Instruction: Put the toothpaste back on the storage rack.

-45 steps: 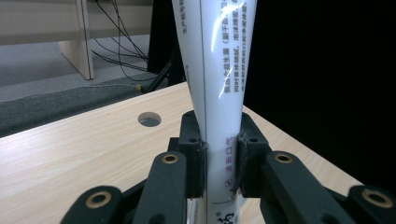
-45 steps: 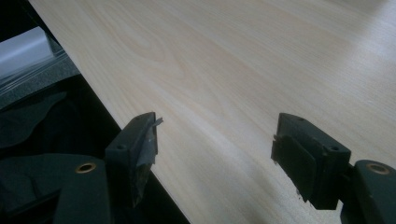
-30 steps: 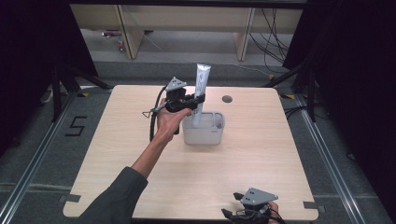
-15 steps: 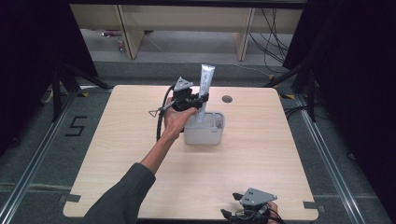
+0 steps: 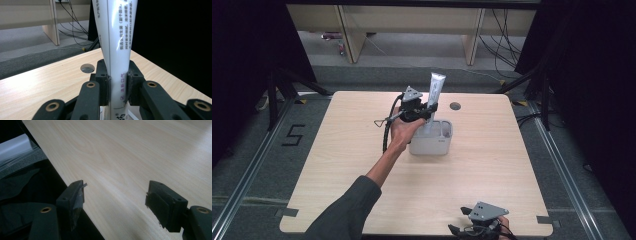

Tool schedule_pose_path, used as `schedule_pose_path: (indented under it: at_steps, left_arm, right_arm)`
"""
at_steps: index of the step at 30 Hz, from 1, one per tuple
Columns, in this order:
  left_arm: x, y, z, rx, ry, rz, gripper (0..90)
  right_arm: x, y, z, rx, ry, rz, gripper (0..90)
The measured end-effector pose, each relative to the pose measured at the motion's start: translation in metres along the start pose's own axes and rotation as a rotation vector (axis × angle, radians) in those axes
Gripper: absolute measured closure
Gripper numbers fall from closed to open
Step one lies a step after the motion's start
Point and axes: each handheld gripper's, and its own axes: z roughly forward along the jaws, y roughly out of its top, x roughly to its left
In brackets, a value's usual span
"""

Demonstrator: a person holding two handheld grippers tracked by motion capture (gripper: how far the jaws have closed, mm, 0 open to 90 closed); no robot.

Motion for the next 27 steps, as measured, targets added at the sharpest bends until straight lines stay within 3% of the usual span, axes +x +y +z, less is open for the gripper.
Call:
schedule_pose_path:
  at_steps: [8,16,26,27]
  left_arm:
    - [0.002,-0.012,0.004,0.026,0.011,0.021,75.3]
    - [0.000,-0.027,0.005,0.031,0.010,0.007,75.1]
    - [-0.001,-0.033,0.005,0.052,0.012,0.013,74.8]
    - [-0.002,-0.033,0.005,0.052,0.010,0.014,74.8]
  right_arm:
    - [0.000,0.000,0.001,-0.003,-0.004,-0.012,30.8]
    - [0.000,0.000,0.002,0.004,0.002,-0.019,30.7]
    - [0.002,0.000,0.002,0.010,0.003,0.004,30.7]
    - [0.000,0.000,0.002,0.006,0.005,-0.010,30.7]
